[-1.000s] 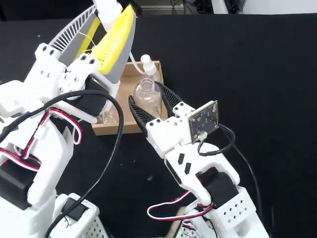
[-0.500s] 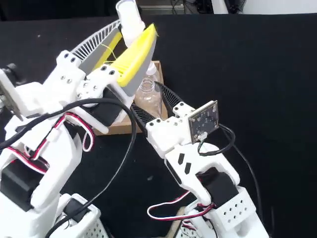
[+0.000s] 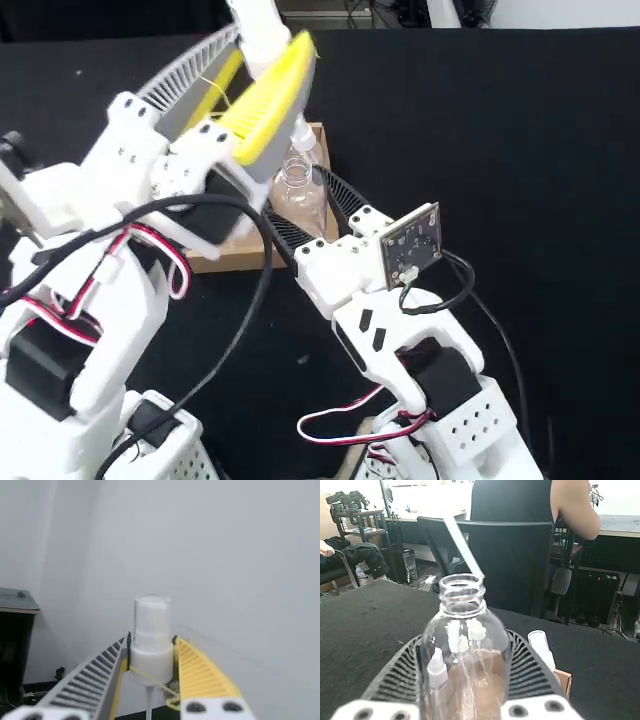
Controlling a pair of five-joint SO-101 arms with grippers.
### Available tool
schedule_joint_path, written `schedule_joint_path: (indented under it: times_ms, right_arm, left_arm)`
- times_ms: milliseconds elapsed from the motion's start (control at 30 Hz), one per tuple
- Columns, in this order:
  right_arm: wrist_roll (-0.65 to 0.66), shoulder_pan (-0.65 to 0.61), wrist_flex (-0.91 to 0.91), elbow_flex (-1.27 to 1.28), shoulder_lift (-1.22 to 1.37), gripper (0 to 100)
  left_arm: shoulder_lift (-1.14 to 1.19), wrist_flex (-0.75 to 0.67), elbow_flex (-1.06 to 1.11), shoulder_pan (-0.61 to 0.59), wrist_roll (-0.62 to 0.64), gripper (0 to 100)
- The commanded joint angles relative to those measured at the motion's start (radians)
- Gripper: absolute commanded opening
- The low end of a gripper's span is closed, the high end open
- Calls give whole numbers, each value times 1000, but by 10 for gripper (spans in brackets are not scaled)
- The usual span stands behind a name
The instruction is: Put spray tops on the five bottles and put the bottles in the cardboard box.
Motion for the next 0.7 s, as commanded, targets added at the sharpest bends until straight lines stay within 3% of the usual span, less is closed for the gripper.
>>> schedule_joint_path:
  times_ms: [0,200,433,667]
  right_arm:
    - [0,-8,-11,-8,-24,11]
    - [0,-8,-11,-8,-24,11]
    - [0,-8,-11,-8,-24,11]
    - [0,-8,-11,-8,-24,11]
  left_arm:
    - [-5,6,-10,-85,-8,30]
    - [-8,0,13,-82,0,30]
    - [-11,9,-15,35,-6,30]
    - [-11,9,-22,35,-6,30]
